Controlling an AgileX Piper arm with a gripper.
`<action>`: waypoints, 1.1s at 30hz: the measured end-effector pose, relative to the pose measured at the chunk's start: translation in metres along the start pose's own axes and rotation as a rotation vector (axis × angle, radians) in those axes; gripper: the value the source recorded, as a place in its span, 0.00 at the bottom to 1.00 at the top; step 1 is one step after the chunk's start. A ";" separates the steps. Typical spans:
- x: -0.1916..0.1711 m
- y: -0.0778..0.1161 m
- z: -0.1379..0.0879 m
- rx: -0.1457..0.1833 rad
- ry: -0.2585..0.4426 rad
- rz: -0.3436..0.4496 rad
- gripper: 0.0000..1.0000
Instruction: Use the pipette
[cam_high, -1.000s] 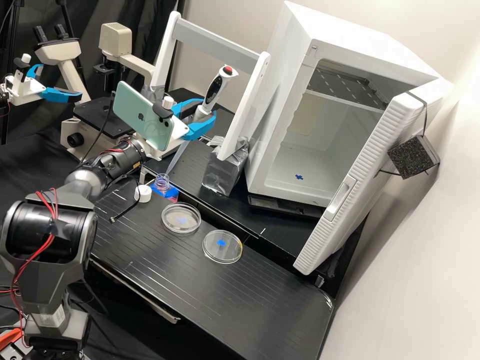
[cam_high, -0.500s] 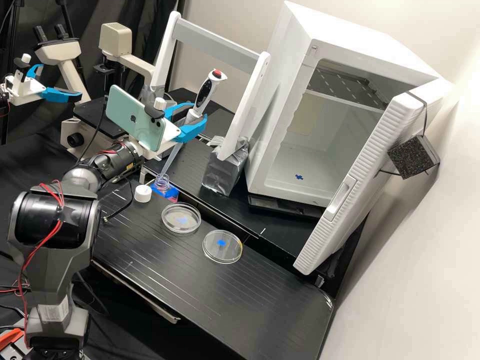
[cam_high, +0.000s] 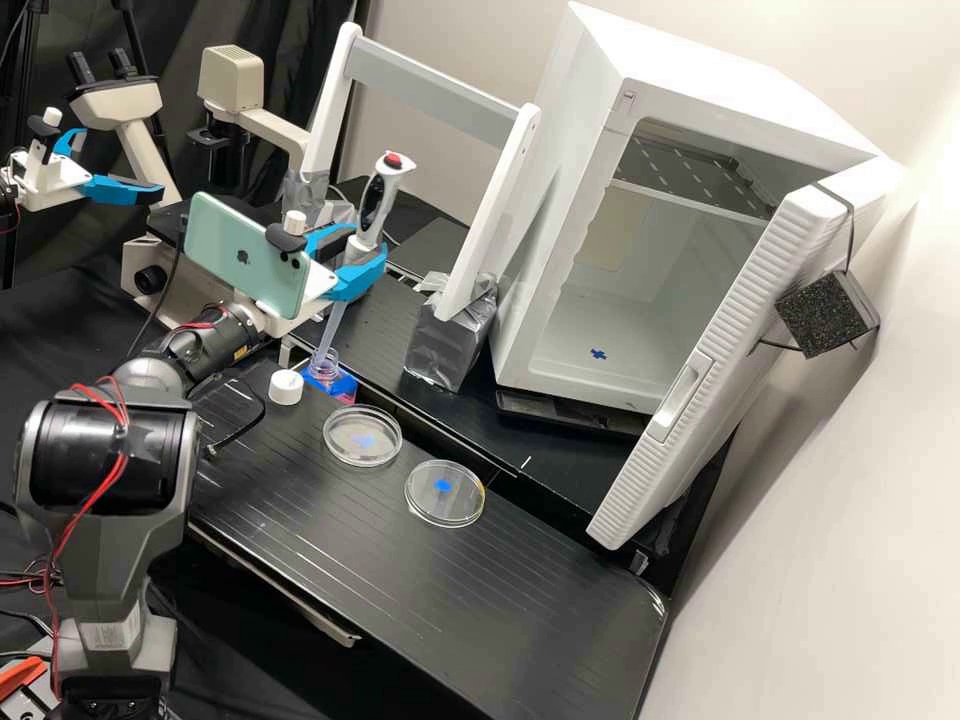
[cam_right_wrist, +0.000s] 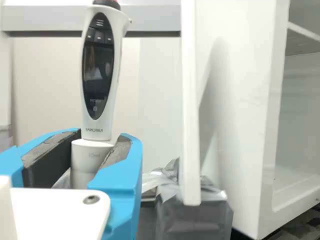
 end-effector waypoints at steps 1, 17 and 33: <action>-0.004 0.000 0.000 0.001 0.005 -0.009 0.00; -0.027 -0.006 0.003 -0.050 0.090 -0.063 0.00; -0.013 -0.019 0.018 -0.090 0.043 -0.083 0.00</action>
